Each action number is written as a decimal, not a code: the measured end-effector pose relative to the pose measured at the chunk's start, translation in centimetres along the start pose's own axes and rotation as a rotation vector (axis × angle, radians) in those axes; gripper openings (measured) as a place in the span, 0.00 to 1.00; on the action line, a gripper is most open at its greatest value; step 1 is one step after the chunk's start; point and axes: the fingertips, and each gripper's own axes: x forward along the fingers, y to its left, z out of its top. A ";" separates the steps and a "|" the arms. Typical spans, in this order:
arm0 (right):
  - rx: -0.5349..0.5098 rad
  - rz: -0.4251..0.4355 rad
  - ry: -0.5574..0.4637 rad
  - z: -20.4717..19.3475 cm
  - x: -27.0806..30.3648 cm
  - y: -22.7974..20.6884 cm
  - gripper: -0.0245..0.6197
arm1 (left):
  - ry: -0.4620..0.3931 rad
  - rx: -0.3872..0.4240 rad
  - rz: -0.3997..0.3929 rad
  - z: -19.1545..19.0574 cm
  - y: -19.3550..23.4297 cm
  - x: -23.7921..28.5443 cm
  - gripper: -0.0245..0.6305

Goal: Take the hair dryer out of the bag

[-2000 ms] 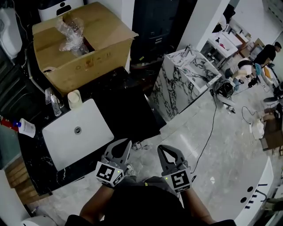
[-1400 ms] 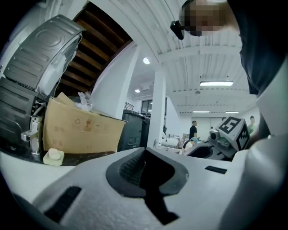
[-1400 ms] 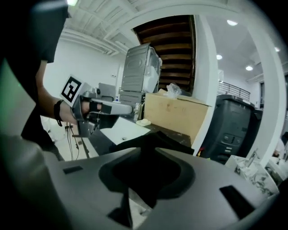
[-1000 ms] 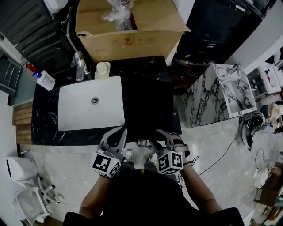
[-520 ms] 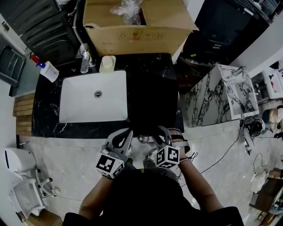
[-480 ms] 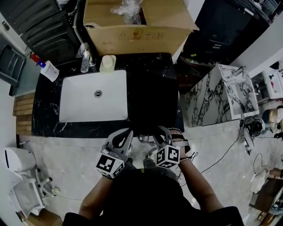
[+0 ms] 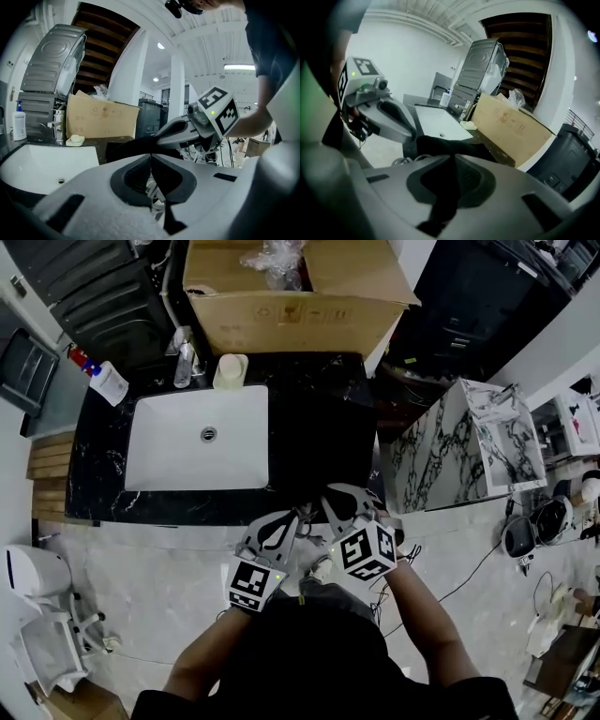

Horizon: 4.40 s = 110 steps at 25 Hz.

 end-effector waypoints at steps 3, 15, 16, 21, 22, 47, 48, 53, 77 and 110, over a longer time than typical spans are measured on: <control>0.030 0.015 -0.031 1.3 -0.1 -1.0 0.09 | 0.017 -0.002 0.014 -0.3 -0.2 0.9 0.07; 0.025 0.042 -0.104 4.0 -0.3 -3.2 0.09 | 0.125 -0.005 0.068 -1.0 -1.7 6.8 0.07; 0.020 0.041 -0.107 4.1 -0.3 -3.3 0.09 | 0.143 -0.001 0.087 -1.3 -1.4 7.3 0.07; 0.009 0.045 -0.122 4.3 -0.4 -3.4 0.09 | 0.257 -0.001 0.190 -3.2 1.2 8.4 0.15; 0.010 0.045 -0.125 4.3 -0.5 -3.4 0.09 | 0.277 -0.016 0.194 -3.6 1.6 8.6 0.20; 0.058 0.052 -0.198 4.0 -1.9 -3.3 0.09 | 0.599 -0.124 0.084 -8.2 1.7 12.1 0.48; 0.060 0.051 -0.198 3.9 -2.0 -3.4 0.09 | 0.608 -0.111 0.077 -8.3 1.6 12.3 0.49; 0.072 0.043 -0.188 3.0 -2.1 -3.8 0.09 | 0.587 -0.118 0.067 -8.1 1.9 12.4 0.49; 0.056 -0.052 -0.161 1.6 -1.2 -6.8 0.09 | 0.247 -0.474 -0.055 -4.2 2.8 9.4 0.38; 0.099 -0.091 -0.119 2.1 1.3 -12.3 0.09 | 0.139 -0.334 -0.425 0.3 -0.5 2.8 0.38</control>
